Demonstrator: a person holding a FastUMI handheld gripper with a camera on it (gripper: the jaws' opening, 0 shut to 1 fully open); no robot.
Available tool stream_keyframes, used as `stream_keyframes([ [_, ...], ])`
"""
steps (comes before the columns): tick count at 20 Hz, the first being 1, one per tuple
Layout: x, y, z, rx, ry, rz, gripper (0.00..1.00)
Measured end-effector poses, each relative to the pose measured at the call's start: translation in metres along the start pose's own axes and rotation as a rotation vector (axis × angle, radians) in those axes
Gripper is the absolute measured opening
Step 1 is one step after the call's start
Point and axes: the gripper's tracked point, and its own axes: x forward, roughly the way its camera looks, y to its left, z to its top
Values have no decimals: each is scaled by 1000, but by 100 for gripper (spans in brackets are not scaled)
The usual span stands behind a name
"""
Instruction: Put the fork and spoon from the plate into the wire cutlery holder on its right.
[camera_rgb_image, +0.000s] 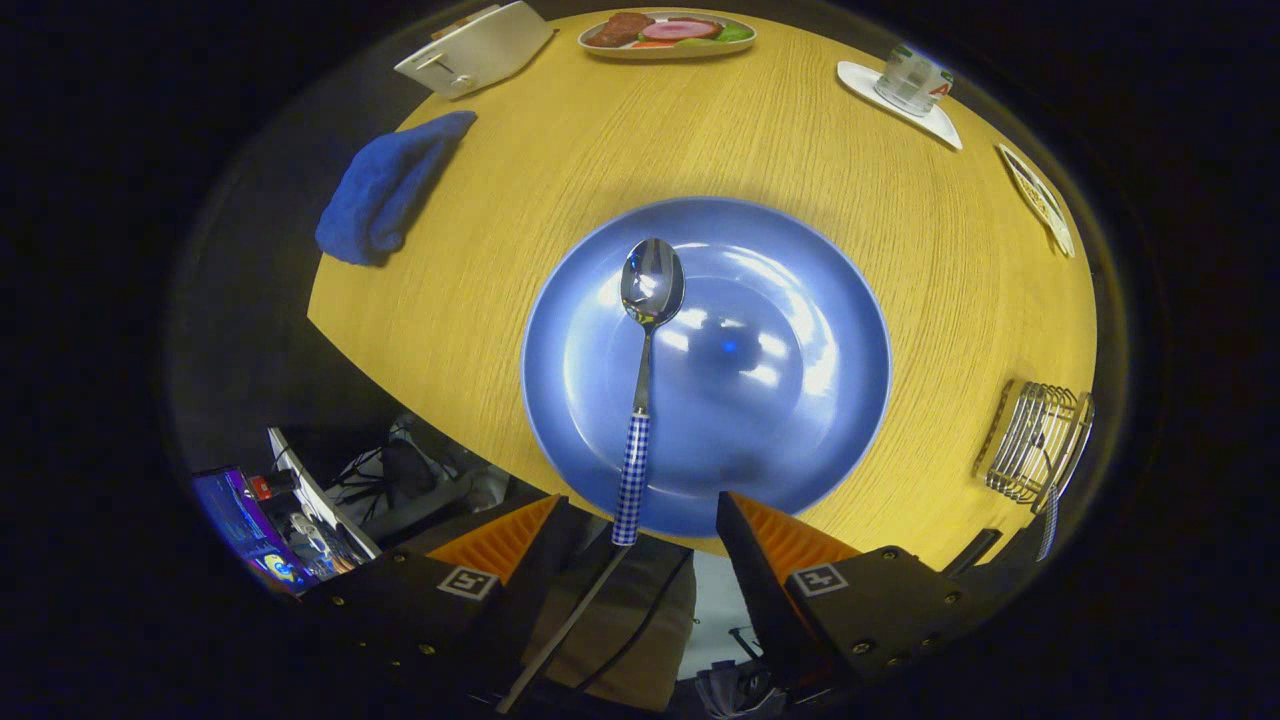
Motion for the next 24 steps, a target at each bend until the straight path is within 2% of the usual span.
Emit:
stream_keyframes([
  [1, 6, -1, 0, 1, 10, -11, 87],
  [4, 18, 2, 5, 18, 12, 9, 87],
  [5, 22, 0, 9, 27, 6, 2, 72],
  [6, 27, -2, 8, 27, 16, -4, 61],
  [7, 29, -2, 7, 33, 26, 5, 58],
  [10, 39, -1, 8, 79, 44, 45, 60],
  [11, 38, -2, 6, 81, 55, 42, 30],
  [13, 40, -3, 8, 58, 43, 52, 29],
  [14, 52, -7, 22, 52, 15, 35, 30],
  [15, 45, -17, 15, 43, 12, -14, 5],
  [16, 43, -24, 15, 22, 19, -35, 4],
  [19, 29, -14, 13, -6, 24, 29, 4],
  [21, 30, -25, 12, -52, 11, -13, 4],
  [24, 26, -24, 8, -47, 50, 20, 4],
])
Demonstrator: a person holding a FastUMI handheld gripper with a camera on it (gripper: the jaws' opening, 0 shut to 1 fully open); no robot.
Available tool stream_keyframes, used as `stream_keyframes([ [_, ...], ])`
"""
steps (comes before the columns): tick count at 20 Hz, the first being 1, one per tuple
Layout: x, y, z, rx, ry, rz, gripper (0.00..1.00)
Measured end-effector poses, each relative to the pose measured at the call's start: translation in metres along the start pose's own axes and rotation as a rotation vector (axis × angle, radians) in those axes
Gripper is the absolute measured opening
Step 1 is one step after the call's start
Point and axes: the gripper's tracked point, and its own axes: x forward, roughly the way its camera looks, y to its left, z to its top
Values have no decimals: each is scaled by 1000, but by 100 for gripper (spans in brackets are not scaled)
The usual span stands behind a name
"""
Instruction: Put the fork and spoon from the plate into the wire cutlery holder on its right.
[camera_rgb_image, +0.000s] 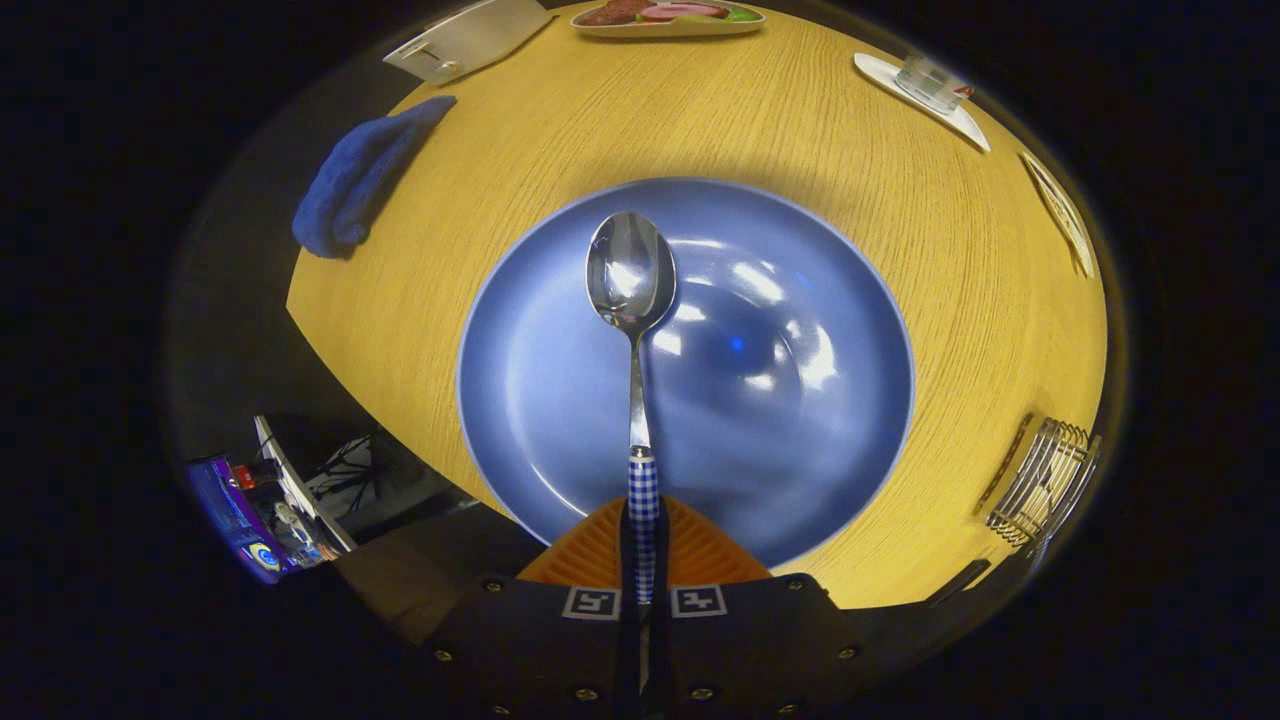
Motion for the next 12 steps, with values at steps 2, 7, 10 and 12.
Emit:
stream_keyframes([
  [2, -7, -12, -12, -35, 21, -30, 4],
  [7, -30, -27, -19, -66, 53, -43, 4],
  [10, -46, -35, -25, -54, 53, -38, 4],
  [12, -64, -48, -33, -61, 58, -53, 4],
])
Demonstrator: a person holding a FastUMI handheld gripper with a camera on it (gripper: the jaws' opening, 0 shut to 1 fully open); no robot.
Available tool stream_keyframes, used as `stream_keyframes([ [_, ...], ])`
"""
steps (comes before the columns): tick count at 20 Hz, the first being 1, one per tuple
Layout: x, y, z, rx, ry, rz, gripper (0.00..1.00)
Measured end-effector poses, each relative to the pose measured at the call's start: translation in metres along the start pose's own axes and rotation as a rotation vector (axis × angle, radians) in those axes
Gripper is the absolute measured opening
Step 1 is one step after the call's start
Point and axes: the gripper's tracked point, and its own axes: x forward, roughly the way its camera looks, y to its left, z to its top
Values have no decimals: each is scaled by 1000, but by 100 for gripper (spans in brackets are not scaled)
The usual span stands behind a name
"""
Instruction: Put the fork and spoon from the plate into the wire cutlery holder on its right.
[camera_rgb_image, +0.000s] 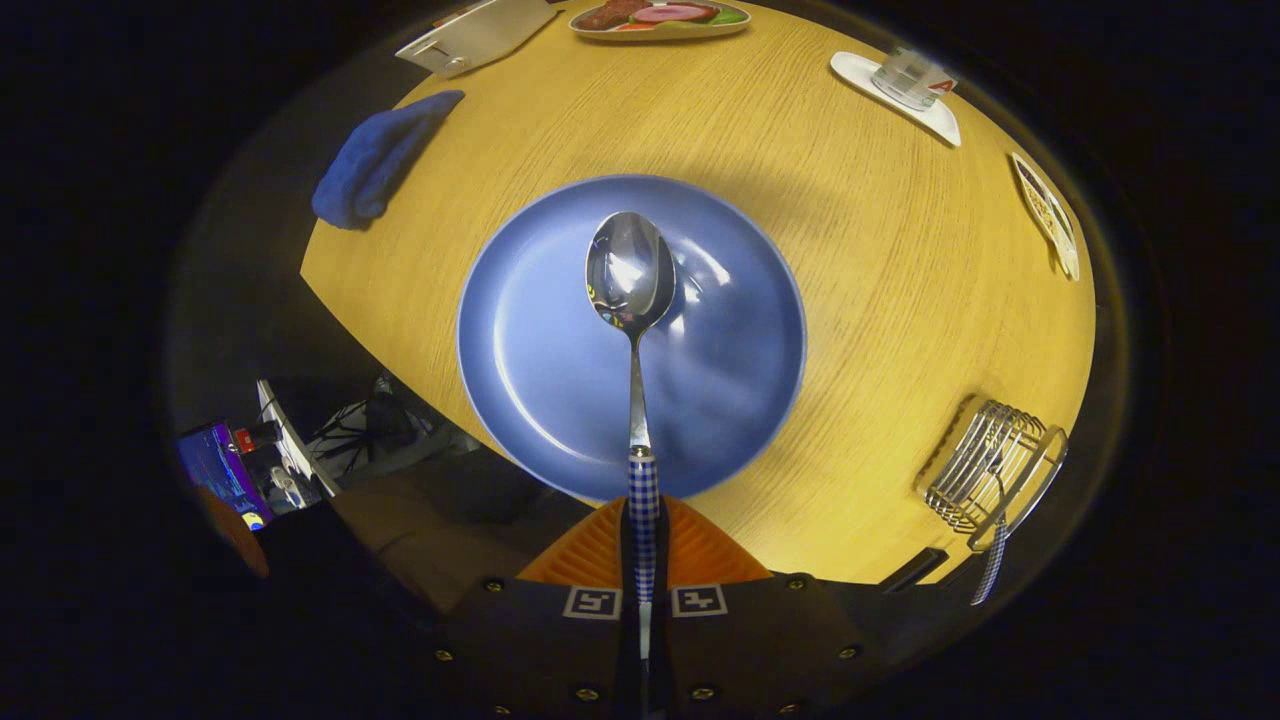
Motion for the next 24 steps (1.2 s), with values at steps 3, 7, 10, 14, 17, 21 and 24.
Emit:
stream_keyframes([
  [3, -32, -24, -22, 26, 20, -27, 4],
  [7, -67, -68, -65, 87, 71, -76, 4],
  [10, -91, -100, -94, 138, 95, -114, 4],
  [14, -107, -124, -116, 193, 123, -121, 4],
  [17, -111, -142, -123, 232, 155, -128, 4],
  [21, -103, -161, -130, 269, 251, -121, 4],
  [24, -97, -177, -129, 282, 339, -143, 4],
])
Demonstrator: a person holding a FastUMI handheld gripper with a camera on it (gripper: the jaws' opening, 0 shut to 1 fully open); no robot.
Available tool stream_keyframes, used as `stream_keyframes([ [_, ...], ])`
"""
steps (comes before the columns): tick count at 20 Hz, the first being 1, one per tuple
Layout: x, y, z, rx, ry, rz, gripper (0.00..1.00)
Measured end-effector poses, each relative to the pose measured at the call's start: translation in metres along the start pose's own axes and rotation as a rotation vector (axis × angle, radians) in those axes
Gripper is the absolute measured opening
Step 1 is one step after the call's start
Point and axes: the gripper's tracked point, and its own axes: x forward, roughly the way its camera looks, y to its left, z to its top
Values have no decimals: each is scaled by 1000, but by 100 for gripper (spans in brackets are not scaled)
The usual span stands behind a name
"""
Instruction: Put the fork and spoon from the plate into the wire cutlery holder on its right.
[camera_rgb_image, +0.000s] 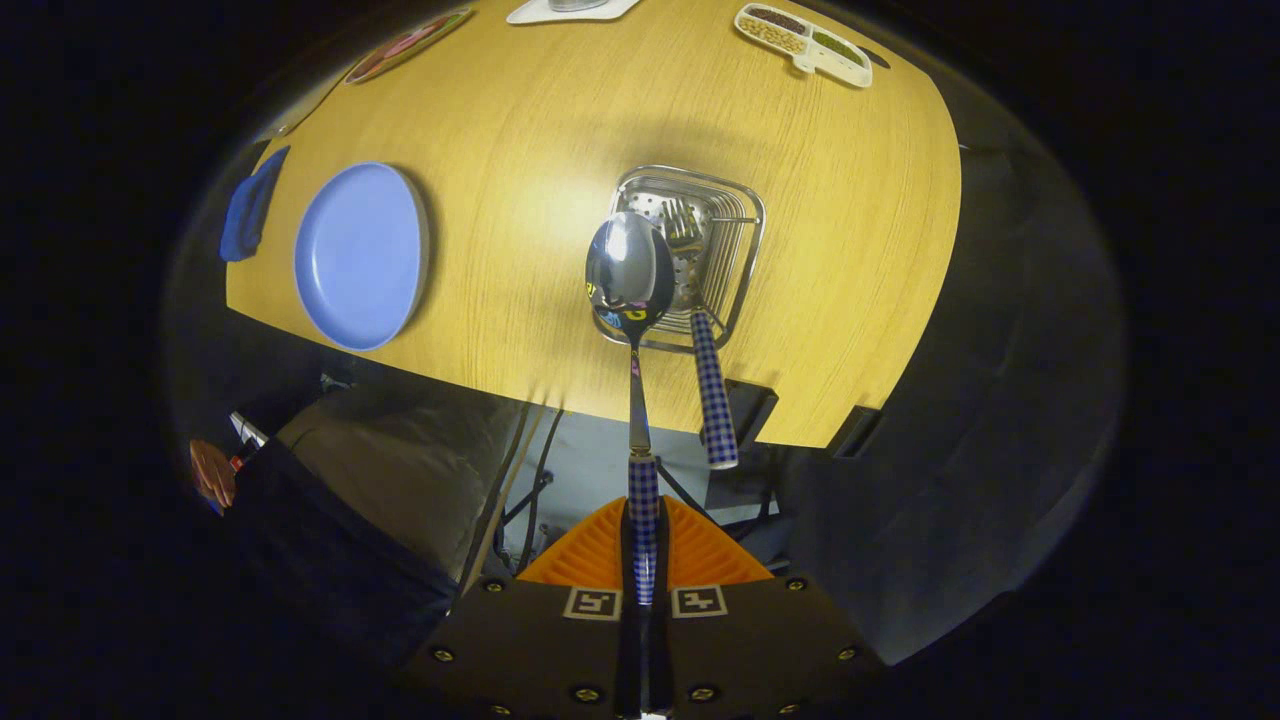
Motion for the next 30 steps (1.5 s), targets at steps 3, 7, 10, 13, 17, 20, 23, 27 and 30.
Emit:
stream_keyframes([
  [3, 5, -3, 18, -17, 66, -12, 4],
  [7, 7, -8, 23, -65, 190, -58, 5],
  [10, 6, -7, 38, -68, 208, -68, 5],
  [13, 5, -9, 48, -73, 218, -84, 5],
  [17, -1, -10, 54, -88, 234, -83, 9],
  [20, 3, -11, 60, -80, 207, -82, 11],
  [23, 0, -11, 63, -77, 174, -81, 17],
  [27, -11, -20, 55, -63, 129, -89, 22],
  [30, -12, -22, 58, -62, -18, -120, 59],
])
